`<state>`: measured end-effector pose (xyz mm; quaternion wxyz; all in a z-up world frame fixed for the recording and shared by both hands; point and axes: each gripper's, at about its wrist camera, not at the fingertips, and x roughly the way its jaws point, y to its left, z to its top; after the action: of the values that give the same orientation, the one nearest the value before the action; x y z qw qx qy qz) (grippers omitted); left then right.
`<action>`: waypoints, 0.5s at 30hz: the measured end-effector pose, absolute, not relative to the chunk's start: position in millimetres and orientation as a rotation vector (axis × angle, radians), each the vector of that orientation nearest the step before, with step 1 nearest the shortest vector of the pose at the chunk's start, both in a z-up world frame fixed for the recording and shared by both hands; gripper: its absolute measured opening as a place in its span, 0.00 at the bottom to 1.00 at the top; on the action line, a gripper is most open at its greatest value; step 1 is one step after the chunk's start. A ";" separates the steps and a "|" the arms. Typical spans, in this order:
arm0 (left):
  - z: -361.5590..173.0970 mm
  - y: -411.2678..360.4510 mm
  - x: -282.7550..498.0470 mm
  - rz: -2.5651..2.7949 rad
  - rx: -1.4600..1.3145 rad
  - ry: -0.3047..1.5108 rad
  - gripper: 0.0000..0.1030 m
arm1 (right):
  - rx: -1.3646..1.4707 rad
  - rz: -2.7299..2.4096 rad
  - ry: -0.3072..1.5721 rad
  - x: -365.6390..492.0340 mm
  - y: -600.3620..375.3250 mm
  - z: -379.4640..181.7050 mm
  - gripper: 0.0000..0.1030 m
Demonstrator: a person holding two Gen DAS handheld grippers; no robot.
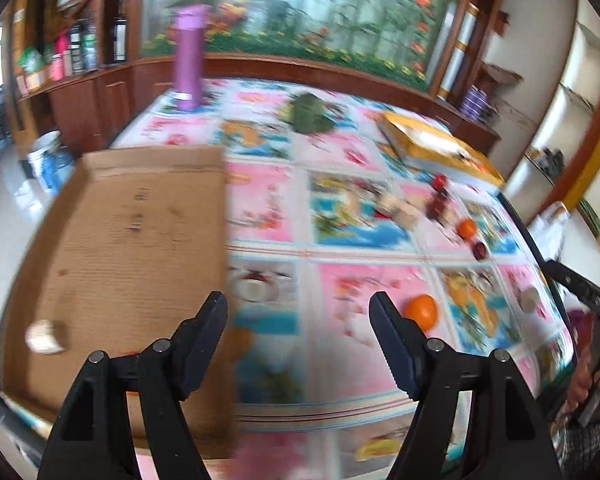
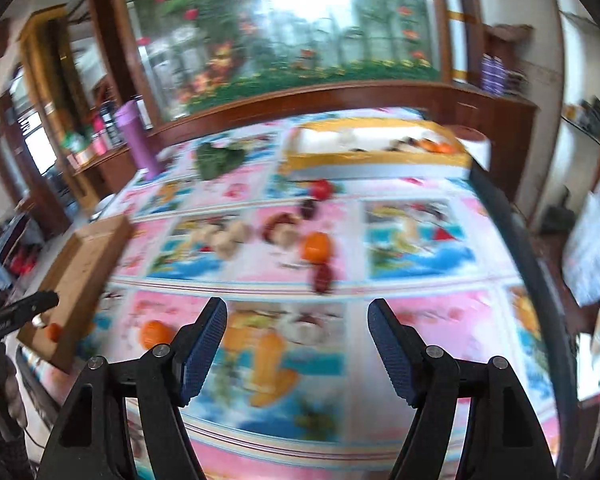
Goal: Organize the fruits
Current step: 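Grasp an orange with the left tool while the right tool grasps a tan cake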
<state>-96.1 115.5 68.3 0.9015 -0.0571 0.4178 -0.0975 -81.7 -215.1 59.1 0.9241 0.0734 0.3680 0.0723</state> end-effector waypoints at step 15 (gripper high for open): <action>25.4 25.5 -72.0 -0.408 0.001 0.988 0.70 | 0.131 0.056 0.875 -79.1 -258.3 7.1 0.75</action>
<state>-72.0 25.5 25.4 0.8606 0.0005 0.4707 -0.1943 -79.1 -258.3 7.1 0.9033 0.0635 0.4234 0.0273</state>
